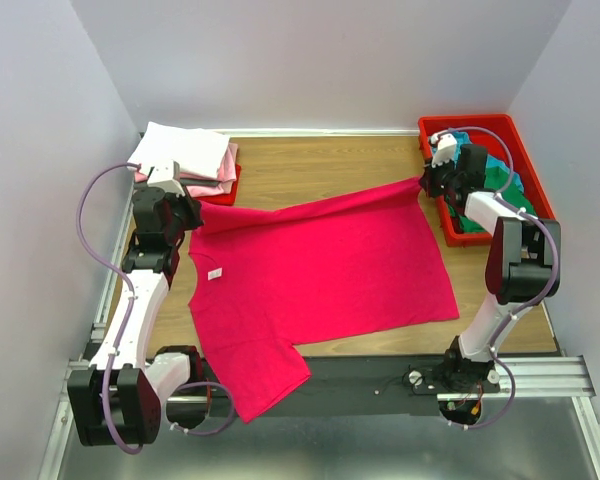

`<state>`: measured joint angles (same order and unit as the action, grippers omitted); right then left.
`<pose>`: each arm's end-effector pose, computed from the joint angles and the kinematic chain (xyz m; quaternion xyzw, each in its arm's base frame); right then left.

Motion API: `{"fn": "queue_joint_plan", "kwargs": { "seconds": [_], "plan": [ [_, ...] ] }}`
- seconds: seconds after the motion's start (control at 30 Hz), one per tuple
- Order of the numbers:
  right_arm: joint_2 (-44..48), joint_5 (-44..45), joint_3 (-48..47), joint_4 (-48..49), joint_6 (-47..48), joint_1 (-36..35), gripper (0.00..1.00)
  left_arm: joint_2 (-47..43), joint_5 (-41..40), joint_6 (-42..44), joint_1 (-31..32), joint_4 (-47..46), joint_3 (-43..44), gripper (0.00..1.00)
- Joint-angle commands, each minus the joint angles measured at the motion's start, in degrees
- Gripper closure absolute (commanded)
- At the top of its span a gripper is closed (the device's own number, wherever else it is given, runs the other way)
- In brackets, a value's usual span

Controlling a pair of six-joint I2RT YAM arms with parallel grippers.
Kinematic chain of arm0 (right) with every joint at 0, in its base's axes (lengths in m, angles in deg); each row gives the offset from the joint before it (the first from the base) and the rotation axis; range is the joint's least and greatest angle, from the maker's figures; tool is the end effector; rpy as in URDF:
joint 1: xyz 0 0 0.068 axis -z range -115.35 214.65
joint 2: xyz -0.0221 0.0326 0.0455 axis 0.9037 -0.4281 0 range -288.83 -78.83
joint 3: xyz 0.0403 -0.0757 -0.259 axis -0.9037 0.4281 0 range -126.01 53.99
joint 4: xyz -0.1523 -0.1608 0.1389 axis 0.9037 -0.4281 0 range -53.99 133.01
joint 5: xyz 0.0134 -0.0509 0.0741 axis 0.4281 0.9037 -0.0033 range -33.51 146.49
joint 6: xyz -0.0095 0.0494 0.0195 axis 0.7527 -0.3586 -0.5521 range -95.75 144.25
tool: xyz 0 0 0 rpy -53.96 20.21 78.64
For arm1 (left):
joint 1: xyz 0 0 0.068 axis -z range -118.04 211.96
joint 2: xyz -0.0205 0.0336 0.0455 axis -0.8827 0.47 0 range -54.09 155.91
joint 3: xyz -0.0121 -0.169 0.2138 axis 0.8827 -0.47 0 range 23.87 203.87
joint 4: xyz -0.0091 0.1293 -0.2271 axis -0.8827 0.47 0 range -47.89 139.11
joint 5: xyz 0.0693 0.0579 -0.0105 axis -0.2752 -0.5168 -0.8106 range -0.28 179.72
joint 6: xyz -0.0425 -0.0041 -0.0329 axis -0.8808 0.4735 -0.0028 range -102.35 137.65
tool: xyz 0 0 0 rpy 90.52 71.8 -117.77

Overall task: Fold and stack the t-shirts
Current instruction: Fold the tshirt

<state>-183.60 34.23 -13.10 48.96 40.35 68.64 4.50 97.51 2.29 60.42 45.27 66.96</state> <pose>0.4088 -0.0149 0.2103 -0.1839 0.8423 0.0827 0.4998 0.2381 0.0016 0.2963 -0.0799 0.8075 -0.1247 0.5710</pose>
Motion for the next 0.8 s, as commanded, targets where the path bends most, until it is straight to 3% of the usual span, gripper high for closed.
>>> {"fn": "queue_joint_plan", "kwargs": {
  "seconds": [0.0,0.77],
  "plan": [
    [1.85,-0.85,1.08,1.16,0.25,0.85,1.00,-1.63,2.14,-0.73,-0.30,1.32,-0.29,1.00],
    [5.01,-1.47,6.18,0.99,3.41,1.46,1.00,-4.62,4.60,-1.70,-0.22,5.19,-1.17,1.00]
  ]
}}
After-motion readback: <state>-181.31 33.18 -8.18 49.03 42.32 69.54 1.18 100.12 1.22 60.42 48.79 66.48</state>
